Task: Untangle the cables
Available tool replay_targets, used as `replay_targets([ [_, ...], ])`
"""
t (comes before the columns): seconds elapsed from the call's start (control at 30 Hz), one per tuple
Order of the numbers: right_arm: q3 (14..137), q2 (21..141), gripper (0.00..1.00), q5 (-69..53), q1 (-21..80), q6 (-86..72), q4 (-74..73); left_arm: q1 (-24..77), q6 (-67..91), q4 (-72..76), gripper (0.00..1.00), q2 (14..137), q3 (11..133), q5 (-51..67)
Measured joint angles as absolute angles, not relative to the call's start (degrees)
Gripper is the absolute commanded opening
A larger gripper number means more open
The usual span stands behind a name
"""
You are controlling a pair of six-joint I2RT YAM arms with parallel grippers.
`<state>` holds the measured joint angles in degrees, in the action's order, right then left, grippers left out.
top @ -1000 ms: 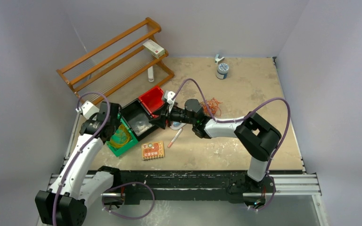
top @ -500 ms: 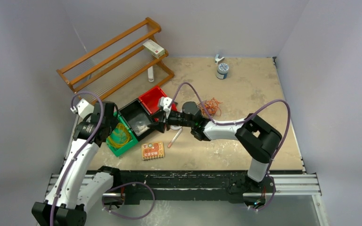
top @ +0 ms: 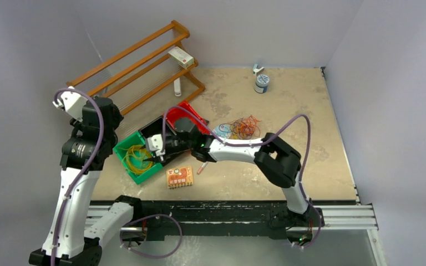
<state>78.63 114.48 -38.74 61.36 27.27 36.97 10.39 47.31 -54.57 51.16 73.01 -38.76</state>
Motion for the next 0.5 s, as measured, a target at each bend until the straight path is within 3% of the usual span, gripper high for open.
replay_targets([
  [0.5, 91.5, 126.6, 0.49, -39.1, 65.9, 36.1, 19.0, 10.4, 43.2, -56.9, 0.54, 48.7, 74.8, -42.7],
])
